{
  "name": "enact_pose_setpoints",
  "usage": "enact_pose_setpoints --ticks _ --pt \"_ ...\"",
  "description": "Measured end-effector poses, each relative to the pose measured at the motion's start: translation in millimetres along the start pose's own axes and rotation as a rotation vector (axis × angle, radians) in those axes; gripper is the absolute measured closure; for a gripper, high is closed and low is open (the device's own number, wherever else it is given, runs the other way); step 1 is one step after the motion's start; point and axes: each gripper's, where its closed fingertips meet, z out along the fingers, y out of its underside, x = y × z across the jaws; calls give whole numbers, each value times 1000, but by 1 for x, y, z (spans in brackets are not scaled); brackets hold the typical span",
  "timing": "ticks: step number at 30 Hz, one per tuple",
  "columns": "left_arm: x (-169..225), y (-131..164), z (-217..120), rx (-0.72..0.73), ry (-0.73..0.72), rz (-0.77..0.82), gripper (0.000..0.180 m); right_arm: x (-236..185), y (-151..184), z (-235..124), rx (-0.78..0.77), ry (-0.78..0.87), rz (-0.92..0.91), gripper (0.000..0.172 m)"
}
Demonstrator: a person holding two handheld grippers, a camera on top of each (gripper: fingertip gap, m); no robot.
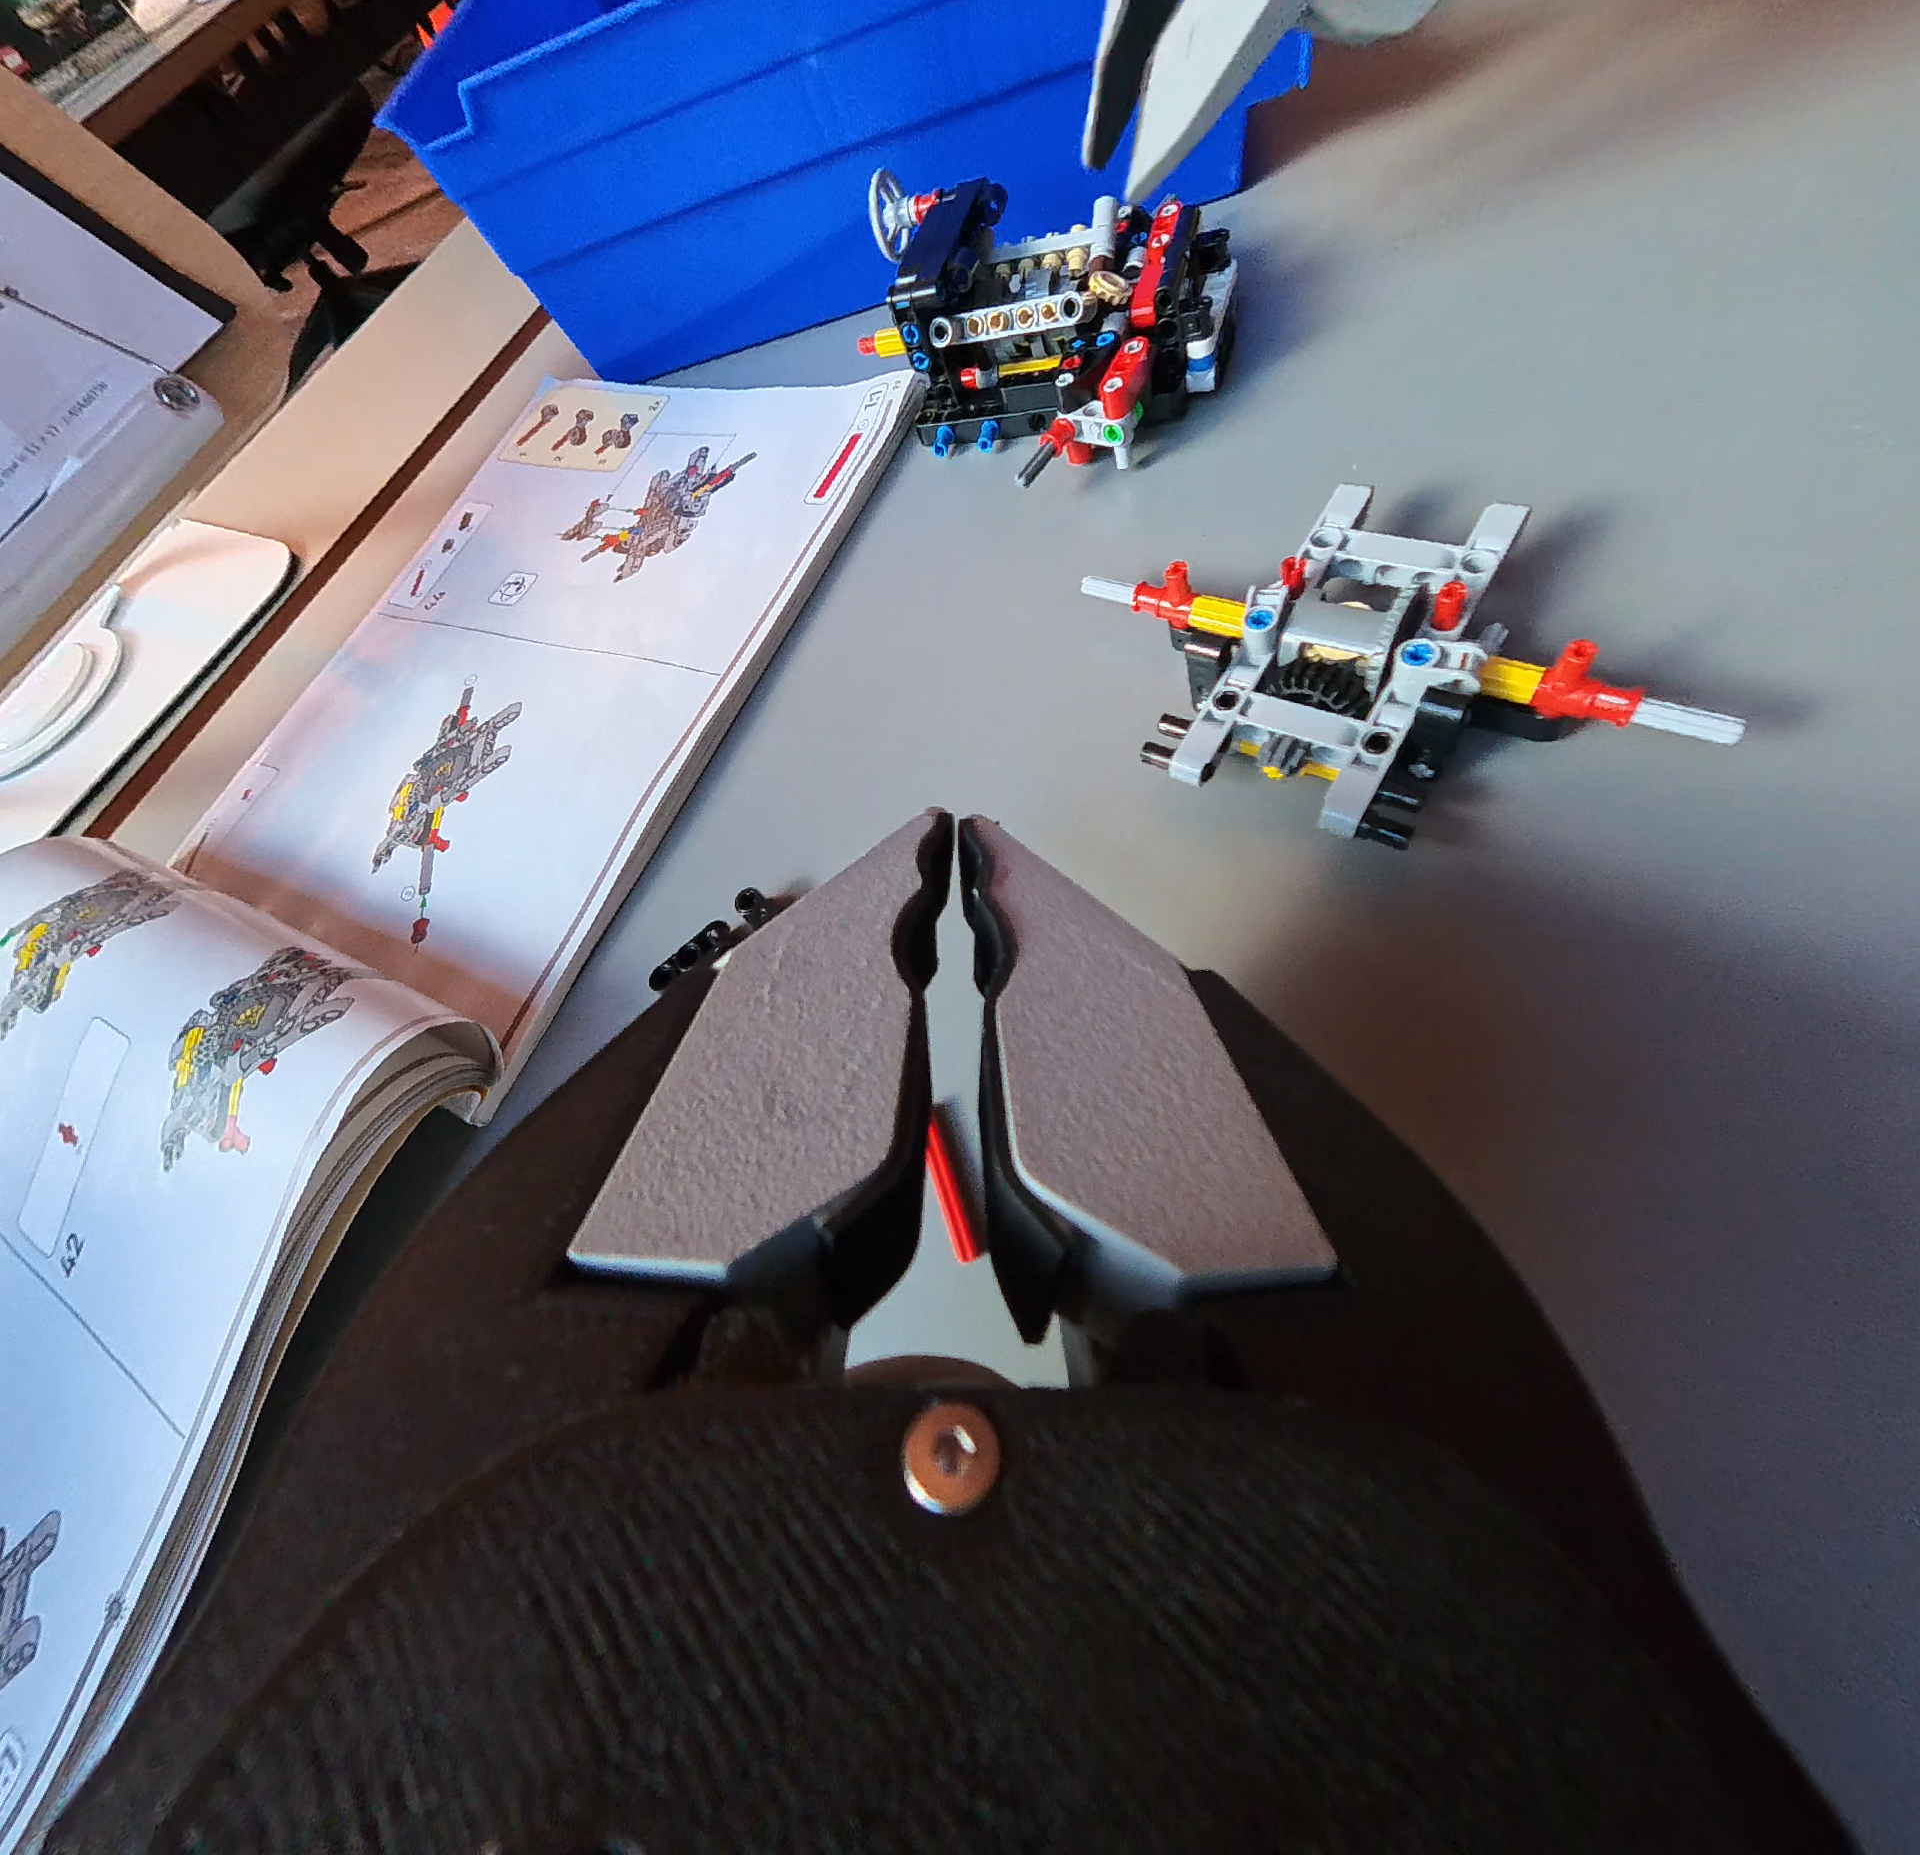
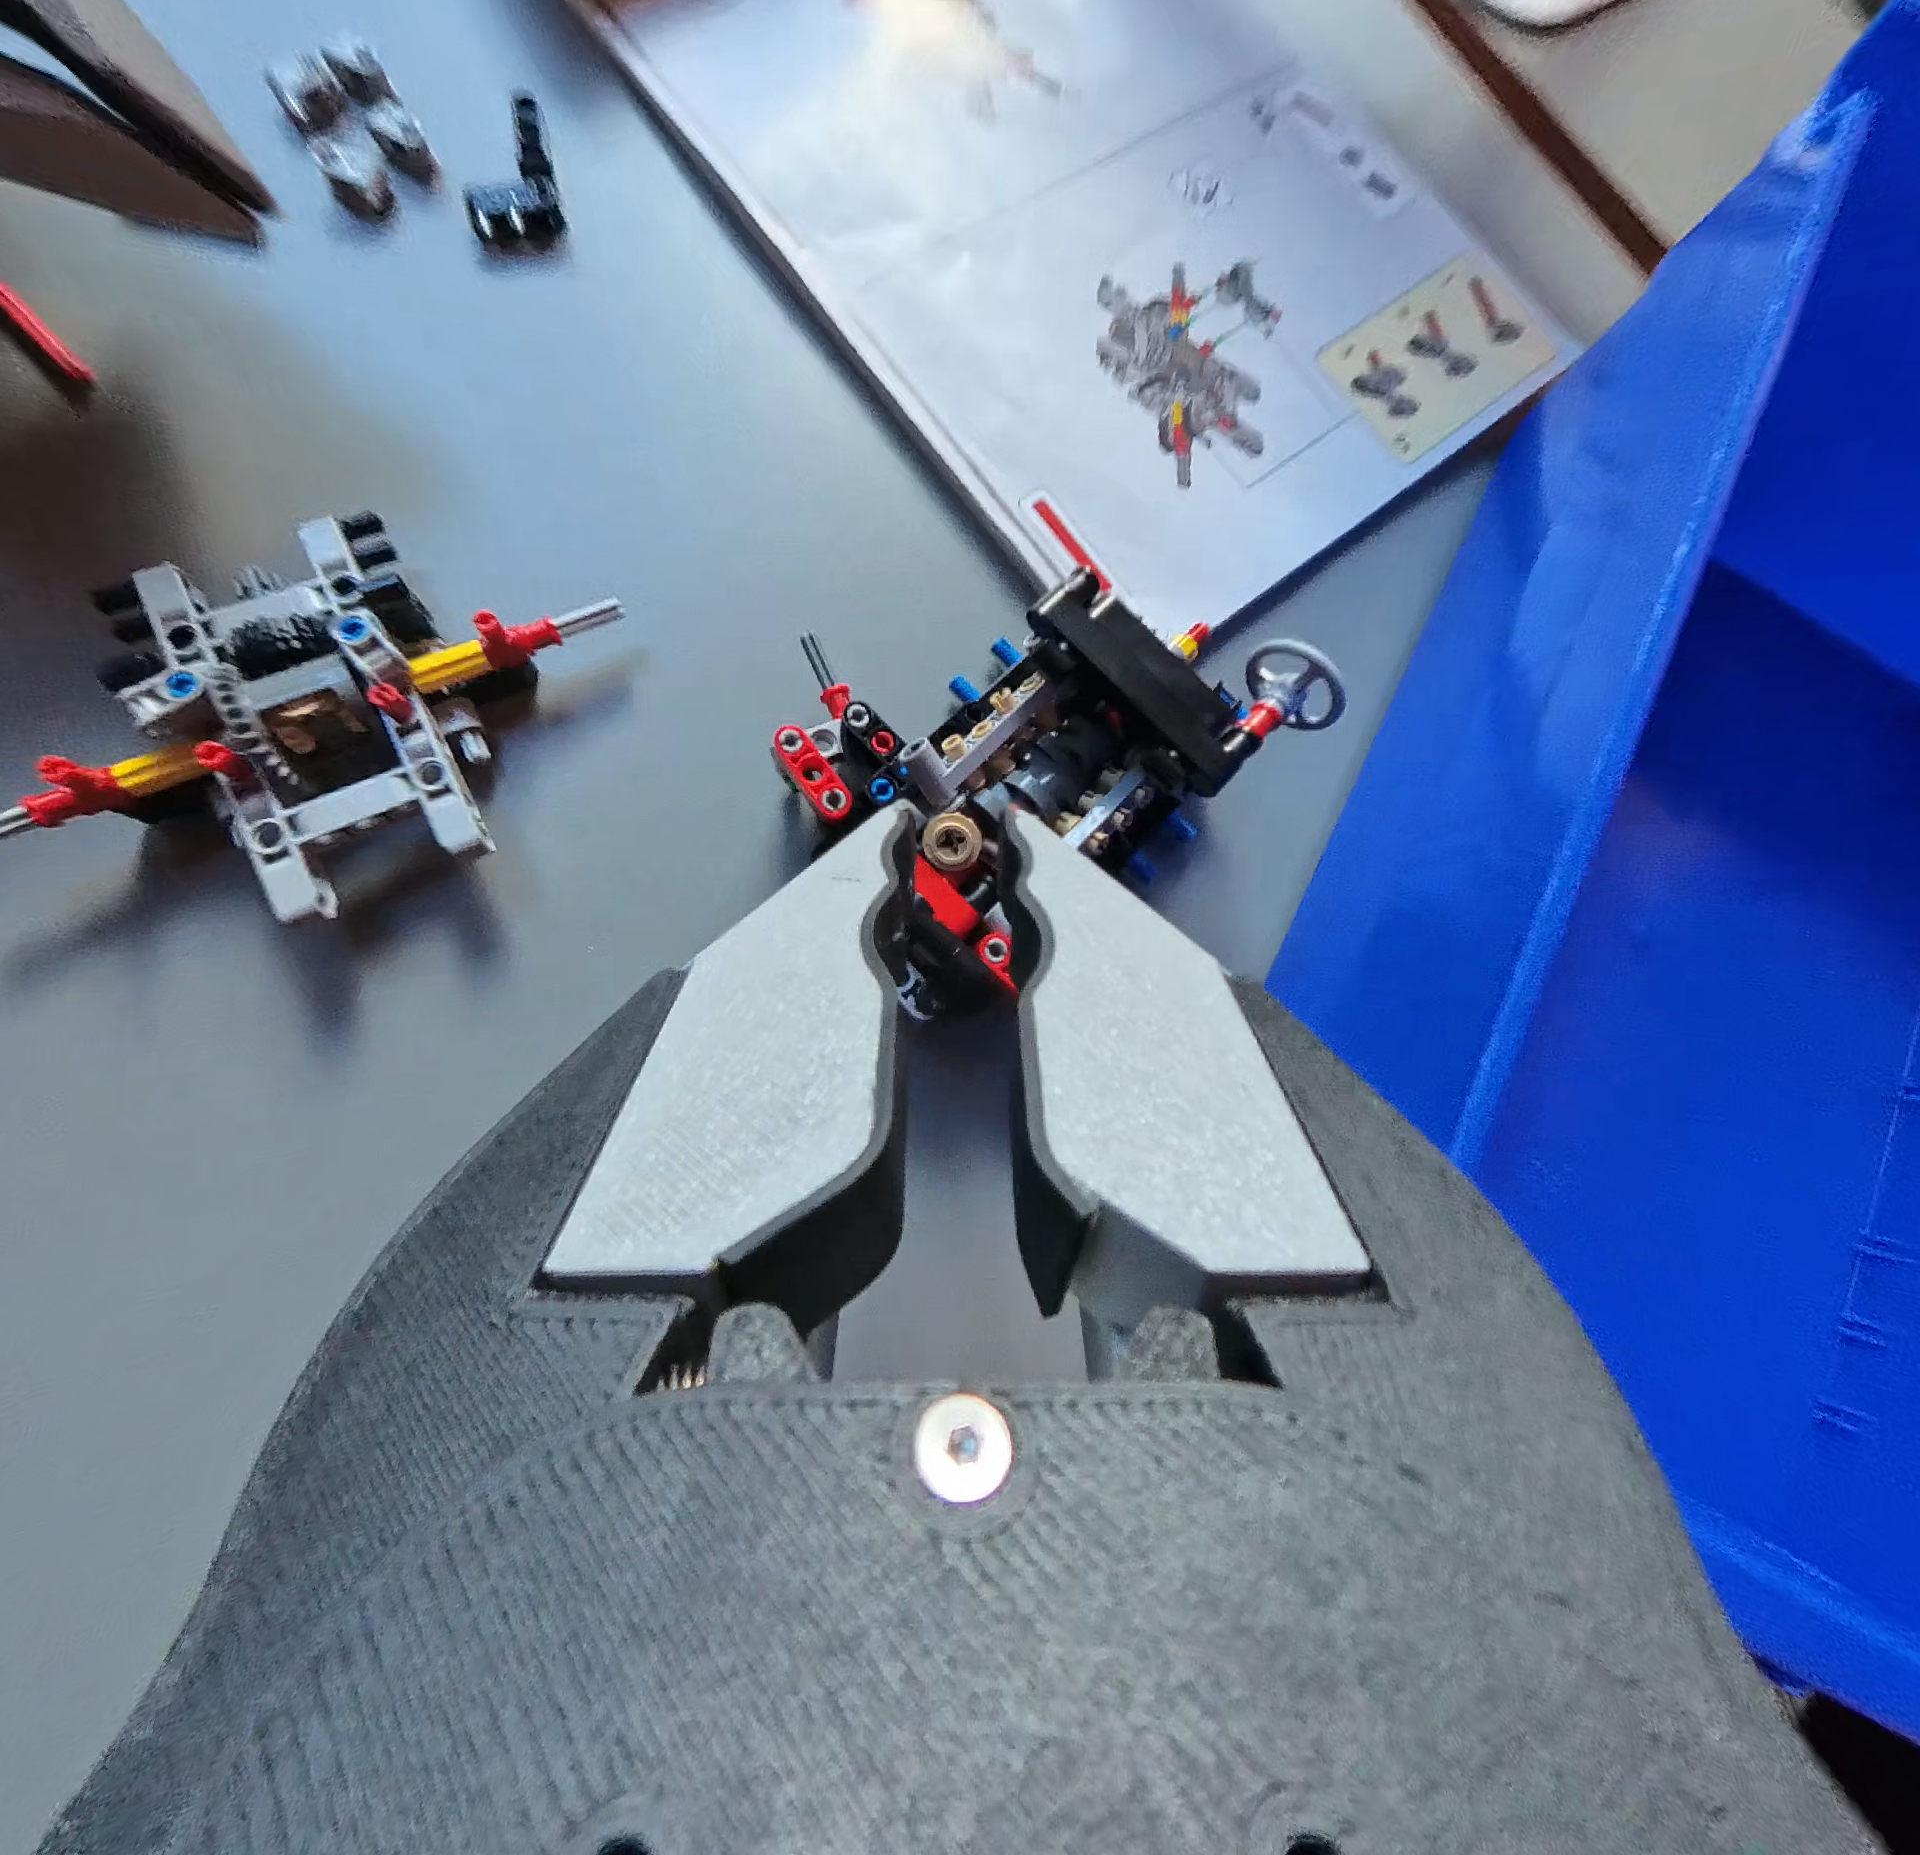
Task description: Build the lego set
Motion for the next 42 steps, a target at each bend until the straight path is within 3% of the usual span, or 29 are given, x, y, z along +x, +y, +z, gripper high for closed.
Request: enact_pose_setpoints --ticks 5,16,25,29,36,42 --pt "0 -3 -5 -6 -23 43 180 2 18 17 -197 -3 -35 165" --pt "0 -7 -8 9 -18 39 180 4 16 21 -273 1 -70 163" --pt "-5 -6 -10 -3 -43 38 180 4 6 -3 -176 -30 15 164" --pt "-17 -5 -15 7 -62 -40 180 -8 -9 -13 -95 -79 46 164" --pt "44 -9 -11 12 327 -116 171 -44 -13 -11 8 -175 81 163" --pt "80 2 5 -110 456 -72 164 -86 0 -6 73 -320 73 163"
